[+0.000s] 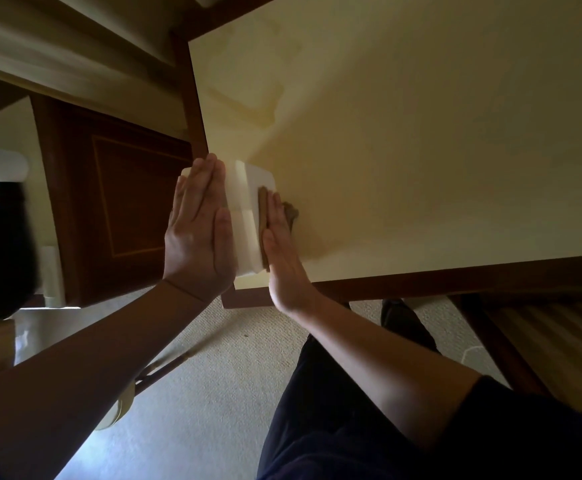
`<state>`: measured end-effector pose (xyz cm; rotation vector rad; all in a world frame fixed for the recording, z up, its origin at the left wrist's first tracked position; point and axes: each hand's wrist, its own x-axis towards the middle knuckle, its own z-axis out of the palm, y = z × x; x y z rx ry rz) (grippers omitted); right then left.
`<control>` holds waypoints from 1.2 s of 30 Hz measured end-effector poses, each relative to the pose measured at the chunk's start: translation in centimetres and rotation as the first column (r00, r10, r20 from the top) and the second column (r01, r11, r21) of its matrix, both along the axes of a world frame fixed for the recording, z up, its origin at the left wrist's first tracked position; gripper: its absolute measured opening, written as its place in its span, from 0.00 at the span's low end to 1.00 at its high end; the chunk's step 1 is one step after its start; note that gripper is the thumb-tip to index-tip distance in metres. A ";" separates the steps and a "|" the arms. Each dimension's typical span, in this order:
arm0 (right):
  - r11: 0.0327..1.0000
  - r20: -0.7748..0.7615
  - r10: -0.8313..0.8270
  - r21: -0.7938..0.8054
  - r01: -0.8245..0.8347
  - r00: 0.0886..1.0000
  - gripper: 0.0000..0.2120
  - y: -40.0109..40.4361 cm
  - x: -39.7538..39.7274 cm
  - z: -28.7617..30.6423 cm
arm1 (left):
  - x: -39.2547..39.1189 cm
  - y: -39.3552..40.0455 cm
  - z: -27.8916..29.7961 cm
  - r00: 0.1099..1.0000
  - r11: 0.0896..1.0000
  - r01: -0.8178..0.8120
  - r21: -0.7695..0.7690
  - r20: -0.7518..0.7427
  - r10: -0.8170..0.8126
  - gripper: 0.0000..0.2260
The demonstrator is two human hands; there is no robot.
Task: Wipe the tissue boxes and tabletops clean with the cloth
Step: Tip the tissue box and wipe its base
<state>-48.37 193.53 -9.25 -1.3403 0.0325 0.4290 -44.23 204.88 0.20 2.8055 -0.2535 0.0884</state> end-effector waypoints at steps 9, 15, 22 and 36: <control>0.998 0.150 -0.060 0.008 0.060 0.987 0.27 0.7 0.7 3.0 | 0.1 0.3 -0.3 0.999 0.999 0.039 0.034 0.004 -0.039 0.24; 0.995 0.182 -0.058 -0.072 0.073 0.982 0.27 1.6 6.1 1.0 | 0.1 0.3 -0.3 0.999 0.999 0.042 0.022 0.006 -0.042 0.24; 0.996 0.051 -0.034 -0.082 0.038 0.998 0.30 1.8 7.1 -1.4 | 0.1 0.2 -0.2 1.000 1.000 0.028 0.007 0.004 -0.028 0.23; 0.999 0.076 -0.041 0.016 0.040 0.996 0.26 0.6 0.2 3.9 | 0.3 0.1 -0.3 1.000 0.999 -0.019 -0.036 -0.001 0.019 0.23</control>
